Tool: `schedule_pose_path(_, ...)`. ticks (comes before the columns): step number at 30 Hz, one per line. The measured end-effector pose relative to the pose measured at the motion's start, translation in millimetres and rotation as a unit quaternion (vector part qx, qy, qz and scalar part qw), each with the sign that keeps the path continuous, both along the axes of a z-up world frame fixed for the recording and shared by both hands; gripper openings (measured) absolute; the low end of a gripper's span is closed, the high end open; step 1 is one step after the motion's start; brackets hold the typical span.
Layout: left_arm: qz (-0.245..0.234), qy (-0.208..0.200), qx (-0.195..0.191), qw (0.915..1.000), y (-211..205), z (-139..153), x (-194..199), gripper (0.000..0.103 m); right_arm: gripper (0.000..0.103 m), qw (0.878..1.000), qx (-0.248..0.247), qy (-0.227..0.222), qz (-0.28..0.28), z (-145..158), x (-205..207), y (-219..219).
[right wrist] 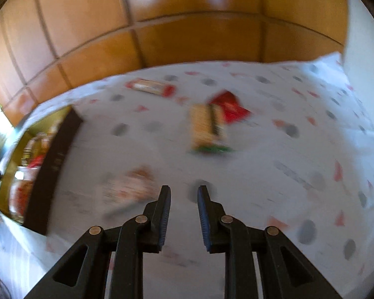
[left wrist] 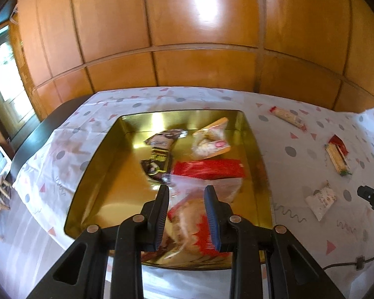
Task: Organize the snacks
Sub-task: 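Grasp the white BA ZHEN nut bag with the left tool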
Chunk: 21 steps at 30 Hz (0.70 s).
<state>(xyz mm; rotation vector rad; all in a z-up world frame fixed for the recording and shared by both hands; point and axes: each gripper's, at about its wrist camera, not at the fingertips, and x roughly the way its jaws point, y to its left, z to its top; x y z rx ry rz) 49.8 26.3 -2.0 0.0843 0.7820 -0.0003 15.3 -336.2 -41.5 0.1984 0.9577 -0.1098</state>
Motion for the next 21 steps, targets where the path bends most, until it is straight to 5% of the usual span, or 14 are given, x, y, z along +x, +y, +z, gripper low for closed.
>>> schedule_pose_path(6,-0.07,0.001,0.014,0.9974,-46.6,3.1,9.0,0.03,0.022,0.998,-0.003,0.03,-0.052,-20.2,-21.0,-38.7)
schedule_pose_path(11,-0.156,0.019,0.011,0.9875,-96.3,-4.1,18.4,0.036,0.022,0.997,0.005,0.04,-0.066,-30.5,-32.5,-52.5)
schedule_pose_path(14,-0.206,0.042,0.018,0.9775,-128.6,-16.5,24.4,0.041,0.023,0.997,0.014,0.039,-0.067,-33.1,-35.0,-55.3)
schedule_pose_path(17,-0.259,0.063,0.033,0.9632,-159.6,-30.8,27.1,0.052,0.026,0.997,0.018,0.036,-0.063,-34.0,-32.0,-54.7)
schedule_pose_path(19,-0.291,0.07,0.04,0.9534,-179.0,-39.0,26.8,0.069,0.027,0.998,0.021,0.033,-0.059,-35.3,-31.1,-55.0)
schedule_pose_path(21,-0.315,0.066,0.055,0.9453,-195.8,-45.3,26.7,0.073,0.028,0.998,0.025,0.03,-0.056,-35.6,-31.9,-55.7)
